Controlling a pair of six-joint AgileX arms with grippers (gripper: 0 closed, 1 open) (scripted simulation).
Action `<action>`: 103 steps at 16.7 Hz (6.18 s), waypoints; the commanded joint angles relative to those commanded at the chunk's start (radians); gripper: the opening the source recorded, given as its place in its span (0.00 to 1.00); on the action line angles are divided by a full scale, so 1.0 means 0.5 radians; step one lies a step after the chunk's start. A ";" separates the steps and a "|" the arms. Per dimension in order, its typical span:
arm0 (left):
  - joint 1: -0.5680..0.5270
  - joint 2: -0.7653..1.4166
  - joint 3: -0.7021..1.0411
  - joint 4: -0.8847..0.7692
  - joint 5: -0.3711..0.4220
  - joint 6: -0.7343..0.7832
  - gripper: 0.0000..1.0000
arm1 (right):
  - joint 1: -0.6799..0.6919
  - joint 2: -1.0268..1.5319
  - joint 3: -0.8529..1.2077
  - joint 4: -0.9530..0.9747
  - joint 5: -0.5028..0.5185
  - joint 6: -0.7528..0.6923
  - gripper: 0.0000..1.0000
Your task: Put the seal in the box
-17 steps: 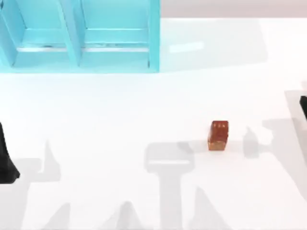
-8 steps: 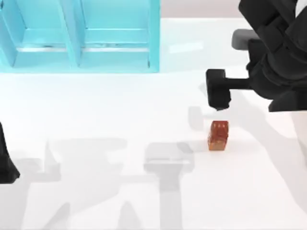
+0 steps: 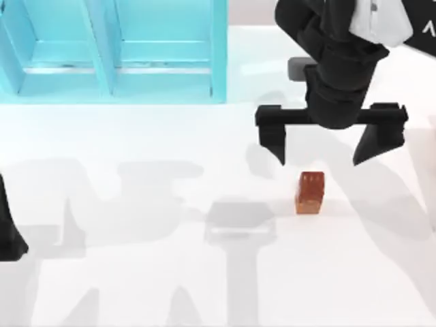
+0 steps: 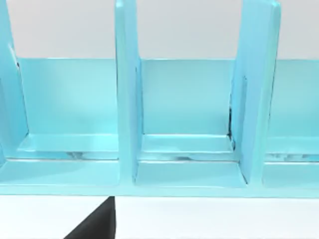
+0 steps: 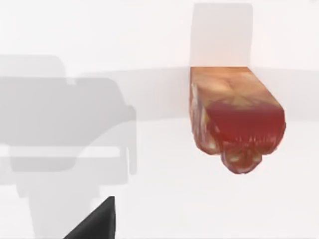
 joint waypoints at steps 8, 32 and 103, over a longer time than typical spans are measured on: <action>0.000 0.000 0.000 0.000 0.000 0.000 1.00 | 0.001 0.037 -0.057 0.074 -0.001 0.004 1.00; 0.000 0.000 0.000 0.000 0.000 0.000 1.00 | 0.003 0.195 -0.521 0.705 0.000 0.008 0.10; 0.000 0.000 0.000 0.000 0.000 0.000 1.00 | -1.938 -0.387 -0.728 0.330 -0.013 -1.941 0.68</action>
